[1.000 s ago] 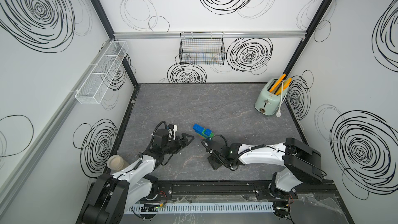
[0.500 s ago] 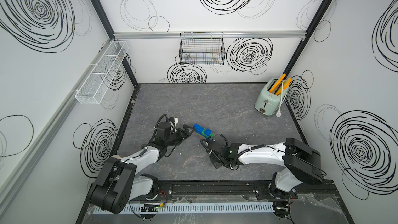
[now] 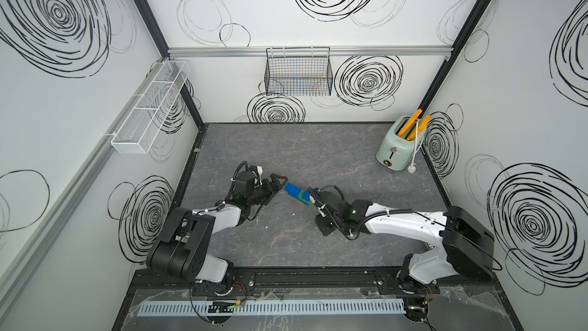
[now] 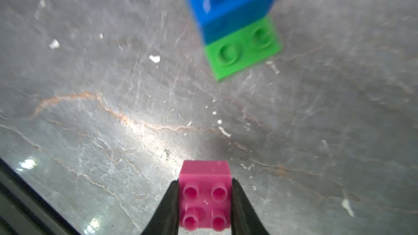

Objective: Assemble a heart with lego
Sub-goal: Pick up the lego brick from the center of the board, then assemble the lego brick with the lego brick.

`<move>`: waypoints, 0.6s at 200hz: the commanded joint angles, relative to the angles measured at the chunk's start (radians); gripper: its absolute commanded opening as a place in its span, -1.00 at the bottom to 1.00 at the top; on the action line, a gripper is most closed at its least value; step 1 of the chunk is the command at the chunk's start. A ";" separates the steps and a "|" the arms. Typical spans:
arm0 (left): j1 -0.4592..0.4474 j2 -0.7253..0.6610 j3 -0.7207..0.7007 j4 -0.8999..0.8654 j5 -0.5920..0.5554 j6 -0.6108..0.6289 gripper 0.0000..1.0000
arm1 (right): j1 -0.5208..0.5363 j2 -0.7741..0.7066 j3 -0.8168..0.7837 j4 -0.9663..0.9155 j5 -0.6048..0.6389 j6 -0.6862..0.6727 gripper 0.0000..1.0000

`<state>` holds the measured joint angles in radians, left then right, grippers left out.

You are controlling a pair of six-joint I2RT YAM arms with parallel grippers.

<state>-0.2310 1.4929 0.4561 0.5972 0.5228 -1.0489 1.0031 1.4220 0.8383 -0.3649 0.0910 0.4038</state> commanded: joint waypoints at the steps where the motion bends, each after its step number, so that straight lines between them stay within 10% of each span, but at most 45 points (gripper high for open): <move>1: -0.006 0.060 0.029 0.190 0.030 -0.089 0.95 | -0.087 -0.079 0.052 -0.067 -0.091 -0.107 -0.49; 120: -0.151 0.196 -0.028 0.451 0.076 -0.257 0.95 | -0.281 -0.024 0.300 -0.115 -0.228 -0.301 -0.47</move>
<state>-0.3630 1.7164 0.4648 0.9657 0.5869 -1.2652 0.7303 1.3529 1.0706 -0.4519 -0.0864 0.1726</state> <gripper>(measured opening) 0.974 0.329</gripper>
